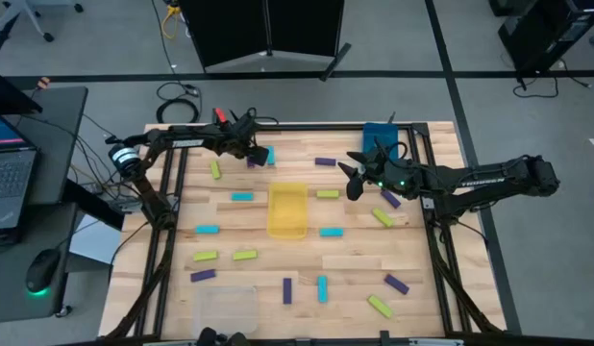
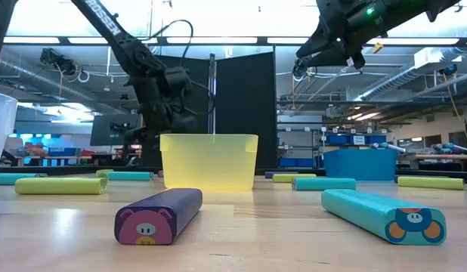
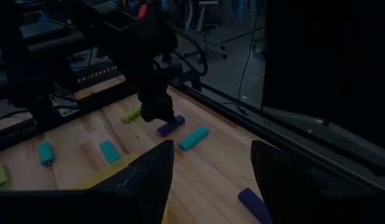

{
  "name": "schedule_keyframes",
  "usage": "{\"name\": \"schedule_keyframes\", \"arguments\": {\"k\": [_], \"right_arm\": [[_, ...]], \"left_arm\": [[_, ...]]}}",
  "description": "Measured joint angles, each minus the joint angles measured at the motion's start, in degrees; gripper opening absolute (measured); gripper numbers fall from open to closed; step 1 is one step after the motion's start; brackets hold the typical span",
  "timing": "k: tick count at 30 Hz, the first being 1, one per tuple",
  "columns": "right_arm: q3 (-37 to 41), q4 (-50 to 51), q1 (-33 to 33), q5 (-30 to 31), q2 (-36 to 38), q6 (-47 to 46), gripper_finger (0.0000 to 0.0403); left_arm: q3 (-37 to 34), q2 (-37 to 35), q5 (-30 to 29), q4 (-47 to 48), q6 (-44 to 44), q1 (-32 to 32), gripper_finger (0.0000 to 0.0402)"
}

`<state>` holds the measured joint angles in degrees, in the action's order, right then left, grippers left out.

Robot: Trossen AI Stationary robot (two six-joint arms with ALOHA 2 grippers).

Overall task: Sort blocks
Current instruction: Put the purple block into the transparent bin

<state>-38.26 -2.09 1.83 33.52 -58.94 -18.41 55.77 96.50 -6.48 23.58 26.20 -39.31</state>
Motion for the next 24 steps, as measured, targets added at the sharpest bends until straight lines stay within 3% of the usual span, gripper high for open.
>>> {"name": "schedule_keyframes", "arguments": {"k": [24], "right_arm": [[0.0, 0.1, 0.0, 0.0, 0.0, 0.1, 0.0219]], "left_arm": [[0.1, 5.0, -4.7, -0.2, 1.7, 2.7, 0.0237]]}}
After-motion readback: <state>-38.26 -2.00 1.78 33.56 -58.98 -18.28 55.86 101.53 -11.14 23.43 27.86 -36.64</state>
